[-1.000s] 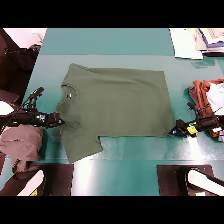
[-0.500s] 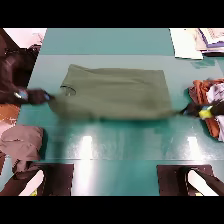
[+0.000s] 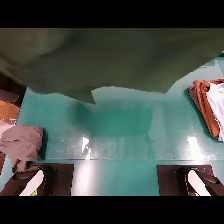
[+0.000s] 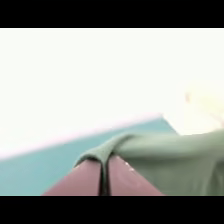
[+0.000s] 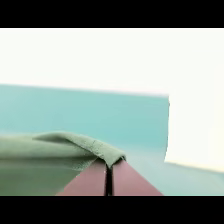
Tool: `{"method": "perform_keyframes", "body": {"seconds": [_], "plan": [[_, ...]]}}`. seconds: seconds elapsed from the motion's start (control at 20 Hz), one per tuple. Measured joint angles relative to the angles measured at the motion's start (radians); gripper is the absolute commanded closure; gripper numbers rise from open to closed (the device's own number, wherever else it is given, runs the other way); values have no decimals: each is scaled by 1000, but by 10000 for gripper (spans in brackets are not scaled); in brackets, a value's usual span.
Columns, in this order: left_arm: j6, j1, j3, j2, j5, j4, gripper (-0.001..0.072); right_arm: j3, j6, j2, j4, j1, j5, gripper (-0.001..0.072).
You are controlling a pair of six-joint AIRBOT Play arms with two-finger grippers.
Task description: Fold the shirts.
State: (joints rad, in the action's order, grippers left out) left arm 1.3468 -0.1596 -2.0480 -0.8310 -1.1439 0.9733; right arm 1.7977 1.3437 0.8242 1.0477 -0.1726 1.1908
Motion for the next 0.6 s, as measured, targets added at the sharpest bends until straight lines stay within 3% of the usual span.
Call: {"method": "perform_keyframes", "body": {"seconds": [0.35, 0.6], "plan": [[34, 0, -241, 0, 45, -171, 676, 233, 10, -11, 2, -2, 31, 700], [34, 0, -22, -5, -26, -169, 676, 135, 34, 67, 3, -2, 137, 700]]}}
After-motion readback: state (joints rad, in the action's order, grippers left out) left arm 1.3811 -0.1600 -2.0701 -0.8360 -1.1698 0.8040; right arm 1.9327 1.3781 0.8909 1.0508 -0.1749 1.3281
